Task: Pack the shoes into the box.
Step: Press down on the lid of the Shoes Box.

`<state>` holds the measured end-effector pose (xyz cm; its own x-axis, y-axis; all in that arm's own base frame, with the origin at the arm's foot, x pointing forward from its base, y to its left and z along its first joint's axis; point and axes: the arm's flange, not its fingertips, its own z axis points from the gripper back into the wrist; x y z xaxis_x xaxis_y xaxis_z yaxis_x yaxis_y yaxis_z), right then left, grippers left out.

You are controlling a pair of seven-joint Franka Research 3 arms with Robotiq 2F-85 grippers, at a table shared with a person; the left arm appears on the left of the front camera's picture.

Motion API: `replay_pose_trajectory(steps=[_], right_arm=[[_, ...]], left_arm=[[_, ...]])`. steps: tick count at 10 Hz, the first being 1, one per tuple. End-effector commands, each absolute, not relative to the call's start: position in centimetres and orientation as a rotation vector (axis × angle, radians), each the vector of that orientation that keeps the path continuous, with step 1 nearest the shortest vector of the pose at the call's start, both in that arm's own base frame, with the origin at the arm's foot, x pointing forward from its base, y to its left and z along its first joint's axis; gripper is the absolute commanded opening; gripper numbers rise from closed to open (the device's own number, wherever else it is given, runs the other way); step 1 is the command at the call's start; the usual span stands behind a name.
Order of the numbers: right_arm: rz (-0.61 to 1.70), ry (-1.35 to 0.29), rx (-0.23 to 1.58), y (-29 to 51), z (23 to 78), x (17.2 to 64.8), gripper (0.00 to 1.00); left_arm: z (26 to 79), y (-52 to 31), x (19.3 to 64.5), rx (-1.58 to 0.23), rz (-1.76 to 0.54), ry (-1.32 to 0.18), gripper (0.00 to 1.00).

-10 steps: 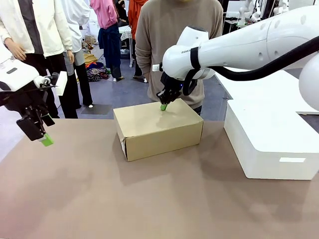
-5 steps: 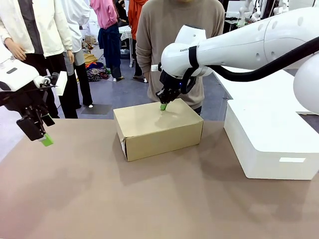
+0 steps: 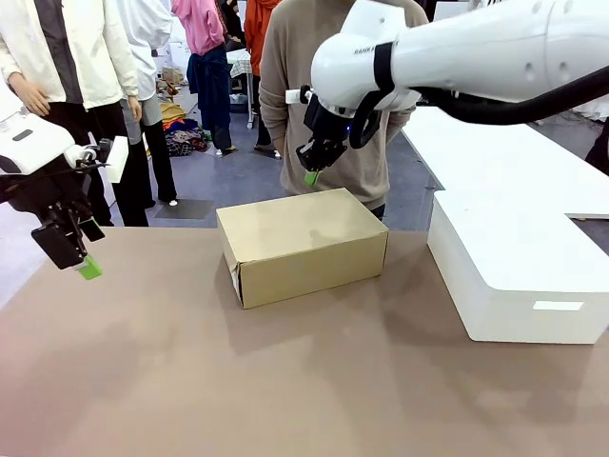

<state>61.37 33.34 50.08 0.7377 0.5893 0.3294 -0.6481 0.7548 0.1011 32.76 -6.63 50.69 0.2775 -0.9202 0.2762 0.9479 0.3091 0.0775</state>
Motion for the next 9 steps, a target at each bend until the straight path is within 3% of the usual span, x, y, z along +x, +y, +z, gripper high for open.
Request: replay_pose_trajectory(steps=[1,6,7,9], right_arm=[[0.747,-0.274,0.240,30.6,50.4,58.0,0.00],[0.791,-0.261,0.282,27.3,51.8,53.3,0.00],[0.758,-0.262,0.237,29.0,52.1,55.8,0.00],[0.758,-0.262,0.237,29.0,52.1,55.8,0.00]], left_arm=[[50.9,-6.5,32.7,-0.105,-1.246,-0.279,1.00],[50.9,-6.5,32.7,-0.105,-1.246,-0.279,1.00],[50.9,-6.5,32.7,-0.105,-1.246,-0.279,1.00],[50.9,-6.5,32.7,-0.105,-1.246,-0.279,1.00]])
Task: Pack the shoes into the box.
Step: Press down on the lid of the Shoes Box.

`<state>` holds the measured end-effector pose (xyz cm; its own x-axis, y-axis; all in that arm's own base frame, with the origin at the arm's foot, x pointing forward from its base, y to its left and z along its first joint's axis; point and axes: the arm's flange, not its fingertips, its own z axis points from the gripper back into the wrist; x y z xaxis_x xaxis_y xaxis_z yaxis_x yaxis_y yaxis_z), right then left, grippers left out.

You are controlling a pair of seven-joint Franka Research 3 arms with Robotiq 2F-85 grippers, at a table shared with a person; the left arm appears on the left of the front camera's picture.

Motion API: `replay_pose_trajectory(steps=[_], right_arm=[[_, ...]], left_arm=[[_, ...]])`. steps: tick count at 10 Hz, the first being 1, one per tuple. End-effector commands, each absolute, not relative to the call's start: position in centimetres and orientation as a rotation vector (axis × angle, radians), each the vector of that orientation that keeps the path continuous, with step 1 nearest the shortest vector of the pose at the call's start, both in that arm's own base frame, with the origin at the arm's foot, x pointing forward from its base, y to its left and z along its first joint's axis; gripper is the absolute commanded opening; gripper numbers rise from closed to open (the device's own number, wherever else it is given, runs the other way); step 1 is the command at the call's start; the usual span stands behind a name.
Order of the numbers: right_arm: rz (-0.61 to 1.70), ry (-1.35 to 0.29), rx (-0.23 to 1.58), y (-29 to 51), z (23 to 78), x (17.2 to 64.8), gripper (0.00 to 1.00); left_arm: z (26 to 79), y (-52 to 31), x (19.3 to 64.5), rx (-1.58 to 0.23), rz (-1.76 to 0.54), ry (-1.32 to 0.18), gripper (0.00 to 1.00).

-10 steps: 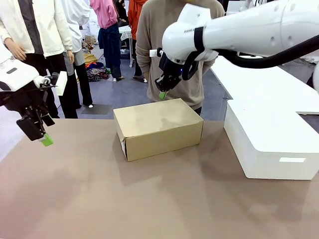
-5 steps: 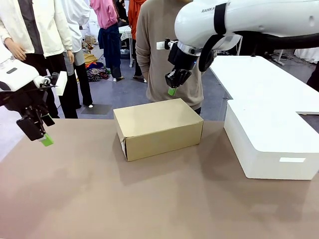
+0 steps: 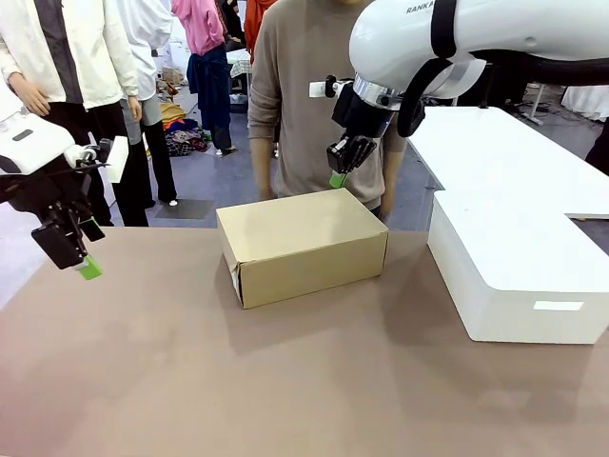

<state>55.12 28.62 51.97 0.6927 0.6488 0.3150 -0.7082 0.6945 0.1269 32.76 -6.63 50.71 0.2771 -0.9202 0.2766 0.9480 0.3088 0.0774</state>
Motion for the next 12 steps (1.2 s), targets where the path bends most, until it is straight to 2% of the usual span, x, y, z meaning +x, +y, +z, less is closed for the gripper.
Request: replay_pose_trajectory(steps=[1,3,7,9,12], right_arm=[[0.765,-0.256,0.248,28.5,52.1,54.8,0.00],[0.797,-0.257,0.256,27.2,53.8,53.4,0.00],[0.823,-0.207,0.288,23.2,53.0,44.4,0.00],[0.851,-0.199,0.266,21.1,52.0,39.5,0.38],[0.840,-0.193,0.240,19.4,50.9,34.8,0.95]], left_arm=[[50.9,-6.5,32.7,-0.105,-1.246,-0.279,1.00],[50.9,-6.5,32.7,-0.105,-1.246,-0.279,1.00],[50.9,-6.5,32.7,-0.105,-1.246,-0.279,1.00],[50.9,-6.5,32.7,-0.105,-1.246,-0.279,1.00],[50.9,-6.5,32.7,-0.105,-1.246,-0.279,1.00]])
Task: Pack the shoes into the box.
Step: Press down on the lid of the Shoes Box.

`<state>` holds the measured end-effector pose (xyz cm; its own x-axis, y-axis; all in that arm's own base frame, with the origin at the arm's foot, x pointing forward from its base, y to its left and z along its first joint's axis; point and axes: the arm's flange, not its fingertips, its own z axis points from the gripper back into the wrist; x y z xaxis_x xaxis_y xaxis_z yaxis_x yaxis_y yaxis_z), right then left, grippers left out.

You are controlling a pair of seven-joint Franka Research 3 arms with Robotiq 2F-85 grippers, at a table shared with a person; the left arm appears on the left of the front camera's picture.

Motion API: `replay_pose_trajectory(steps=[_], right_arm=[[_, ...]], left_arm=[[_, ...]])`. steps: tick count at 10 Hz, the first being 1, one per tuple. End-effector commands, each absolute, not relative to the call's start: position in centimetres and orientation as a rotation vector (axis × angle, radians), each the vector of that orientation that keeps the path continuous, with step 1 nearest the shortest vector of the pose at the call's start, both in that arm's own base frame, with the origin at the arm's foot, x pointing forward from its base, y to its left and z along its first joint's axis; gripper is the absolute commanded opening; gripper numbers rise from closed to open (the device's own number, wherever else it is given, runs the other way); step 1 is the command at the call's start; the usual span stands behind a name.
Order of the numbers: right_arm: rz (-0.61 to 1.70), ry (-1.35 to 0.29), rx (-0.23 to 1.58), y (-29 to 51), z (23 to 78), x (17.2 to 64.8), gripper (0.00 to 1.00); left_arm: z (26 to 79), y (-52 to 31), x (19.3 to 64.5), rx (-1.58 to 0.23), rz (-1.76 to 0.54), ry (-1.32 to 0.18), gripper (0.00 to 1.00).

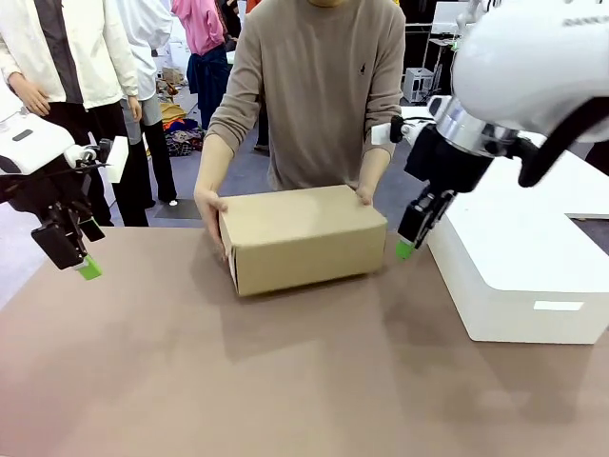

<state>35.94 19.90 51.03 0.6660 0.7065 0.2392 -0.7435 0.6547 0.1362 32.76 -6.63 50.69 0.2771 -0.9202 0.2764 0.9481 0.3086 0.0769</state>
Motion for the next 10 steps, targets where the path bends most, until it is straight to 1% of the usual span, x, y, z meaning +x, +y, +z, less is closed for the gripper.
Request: replay_pose_trajectory(steps=[1,3,6,7,10], right_arm=[[0.828,-0.199,0.235,19.0,50.6,34.2,1.00],[0.824,-0.206,0.204,18.6,50.0,33.3,1.00],[0.797,-0.213,0.181,17.9,49.1,33.9,1.00],[0.830,-0.185,0.209,18.4,50.0,33.3,1.00],[0.830,-0.185,0.209,18.4,50.0,33.3,1.00]], left_arm=[[50.9,-6.5,32.7,-0.105,-1.246,-0.279,1.00],[50.9,-6.5,32.7,-0.105,-1.246,-0.279,1.00],[50.9,-6.5,32.7,-0.105,-1.246,-0.279,1.00],[50.9,-6.5,32.7,-0.105,-1.246,-0.279,1.00],[50.9,-6.5,32.7,-0.105,-1.246,-0.279,1.00]])
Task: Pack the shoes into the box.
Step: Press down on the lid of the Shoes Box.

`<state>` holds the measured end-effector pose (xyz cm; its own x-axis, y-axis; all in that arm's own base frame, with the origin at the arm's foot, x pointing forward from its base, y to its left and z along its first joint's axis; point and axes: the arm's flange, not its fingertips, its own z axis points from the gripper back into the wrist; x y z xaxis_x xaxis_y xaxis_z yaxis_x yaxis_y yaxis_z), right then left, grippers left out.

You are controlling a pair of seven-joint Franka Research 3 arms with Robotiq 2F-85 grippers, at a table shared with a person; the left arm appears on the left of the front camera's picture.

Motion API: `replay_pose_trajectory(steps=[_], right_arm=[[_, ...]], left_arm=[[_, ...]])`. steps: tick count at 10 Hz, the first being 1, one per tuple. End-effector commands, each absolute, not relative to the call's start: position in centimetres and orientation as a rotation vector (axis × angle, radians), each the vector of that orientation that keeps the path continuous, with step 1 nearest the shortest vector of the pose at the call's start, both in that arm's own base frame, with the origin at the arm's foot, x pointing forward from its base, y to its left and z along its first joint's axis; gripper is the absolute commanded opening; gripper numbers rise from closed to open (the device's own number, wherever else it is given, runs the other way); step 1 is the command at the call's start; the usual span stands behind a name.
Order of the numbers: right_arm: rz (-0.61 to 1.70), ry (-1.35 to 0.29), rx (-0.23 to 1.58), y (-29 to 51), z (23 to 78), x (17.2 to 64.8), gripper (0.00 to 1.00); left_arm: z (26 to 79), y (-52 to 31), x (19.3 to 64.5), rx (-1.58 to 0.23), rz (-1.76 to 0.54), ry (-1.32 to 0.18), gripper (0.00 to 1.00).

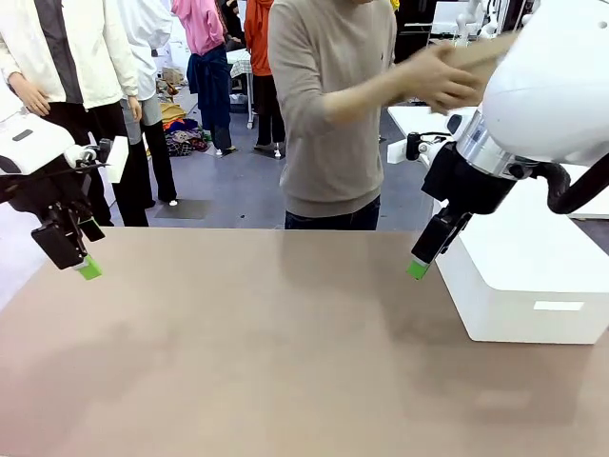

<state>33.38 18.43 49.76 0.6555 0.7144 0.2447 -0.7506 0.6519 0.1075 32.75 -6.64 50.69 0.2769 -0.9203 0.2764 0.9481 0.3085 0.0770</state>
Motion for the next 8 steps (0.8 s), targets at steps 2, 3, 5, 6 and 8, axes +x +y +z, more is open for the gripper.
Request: replay_pose_trajectory(steps=[2,3,5,6,8], right_arm=[[0.830,-0.185,0.209,18.42,49.99,33.34,1.00],[0.830,-0.185,0.209,18.42,49.99,33.34,1.00],[0.830,-0.185,0.209,18.42,49.99,33.34,1.00],[0.830,-0.185,0.209,18.42,49.99,33.34,1.00],[0.830,-0.185,0.209,18.42,49.99,33.34,1.00]], left_arm=[[50.89,-6.46,32.67,-0.105,-1.246,-0.279,1.00],[50.89,-6.46,32.67,-0.105,-1.246,-0.279,1.00],[50.89,-6.46,32.67,-0.105,-1.246,-0.279,1.00],[50.89,-6.46,32.67,-0.105,-1.246,-0.279,1.00],[50.89,-6.46,32.67,-0.105,-1.246,-0.279,1.00]])
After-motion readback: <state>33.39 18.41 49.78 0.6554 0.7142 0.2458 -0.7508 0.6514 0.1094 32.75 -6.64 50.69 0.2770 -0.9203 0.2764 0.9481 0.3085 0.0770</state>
